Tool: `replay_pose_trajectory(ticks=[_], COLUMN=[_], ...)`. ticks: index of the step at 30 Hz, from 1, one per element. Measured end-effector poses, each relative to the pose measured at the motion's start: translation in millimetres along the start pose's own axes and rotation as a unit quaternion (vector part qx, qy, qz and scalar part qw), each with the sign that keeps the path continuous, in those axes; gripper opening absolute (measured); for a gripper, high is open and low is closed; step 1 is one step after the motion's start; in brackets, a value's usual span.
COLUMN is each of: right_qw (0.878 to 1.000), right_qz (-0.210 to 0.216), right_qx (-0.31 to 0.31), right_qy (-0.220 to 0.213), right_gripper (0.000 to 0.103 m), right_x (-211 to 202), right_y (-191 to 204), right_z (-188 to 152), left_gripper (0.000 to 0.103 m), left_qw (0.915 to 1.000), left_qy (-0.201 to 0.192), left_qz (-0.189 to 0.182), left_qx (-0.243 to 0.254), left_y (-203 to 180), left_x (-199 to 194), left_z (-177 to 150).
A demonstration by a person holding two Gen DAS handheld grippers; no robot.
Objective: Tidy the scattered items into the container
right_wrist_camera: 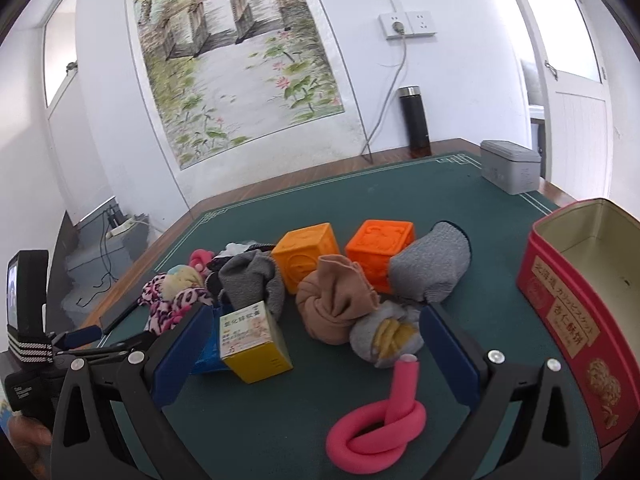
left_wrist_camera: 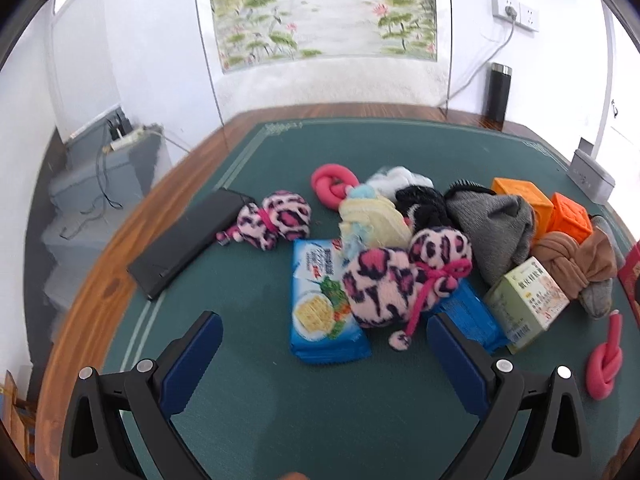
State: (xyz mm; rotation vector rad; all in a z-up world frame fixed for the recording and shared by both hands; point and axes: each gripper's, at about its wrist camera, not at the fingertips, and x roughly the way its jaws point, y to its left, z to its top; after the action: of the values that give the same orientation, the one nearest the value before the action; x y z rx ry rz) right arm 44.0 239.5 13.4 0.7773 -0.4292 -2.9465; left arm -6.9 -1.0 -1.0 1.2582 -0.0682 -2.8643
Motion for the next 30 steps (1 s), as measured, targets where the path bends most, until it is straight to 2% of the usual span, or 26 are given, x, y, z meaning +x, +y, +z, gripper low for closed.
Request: replay_pose_trajectory(ticks=[6, 11, 13, 17, 24, 30], right_qw=[0.999, 0.997, 0.996, 0.993, 0.993, 0.991], right_qz=[0.018, 0.032, 0.038, 0.050, 0.067, 0.069], right_qx=[-0.034, -0.062, -0.073, -0.096, -0.098, -0.109], right_qy=[-0.018, -0.032, -0.038, -0.050, -0.026, -0.023], right_gripper=[0.103, 0.103, 0.103, 0.103, 0.103, 0.103], right_x=[-4.5, -8.2, -9.7, -12.7, -4.9, -2.2], right_y=[13.8, 25.3, 29.9, 39.0, 41.5, 48.5], right_z=[-2.6, -4.7, -5.6, -7.3, -8.9, -13.2], left_gripper=[0.103, 0.103, 0.103, 0.103, 0.103, 0.103], left_qw=[0.9995, 0.9996, 0.9997, 0.9998, 0.9989, 0.9986], left_qy=[0.028, -0.016, -0.021, -0.013, -0.011, -0.035], left_qz=[-0.014, -0.002, 0.008, 0.003, -0.016, 0.005], left_qx=[-0.010, -0.024, -0.012, -0.014, -0.044, -0.040], left_y=[3.7, 10.1, 5.5, 5.6, 37.8, 52.1], left_x=[16.7, -14.8, -16.0, -2.9, 4.4, -0.3], left_z=[13.3, -4.2, -9.5, -9.2, 1.9, -7.1])
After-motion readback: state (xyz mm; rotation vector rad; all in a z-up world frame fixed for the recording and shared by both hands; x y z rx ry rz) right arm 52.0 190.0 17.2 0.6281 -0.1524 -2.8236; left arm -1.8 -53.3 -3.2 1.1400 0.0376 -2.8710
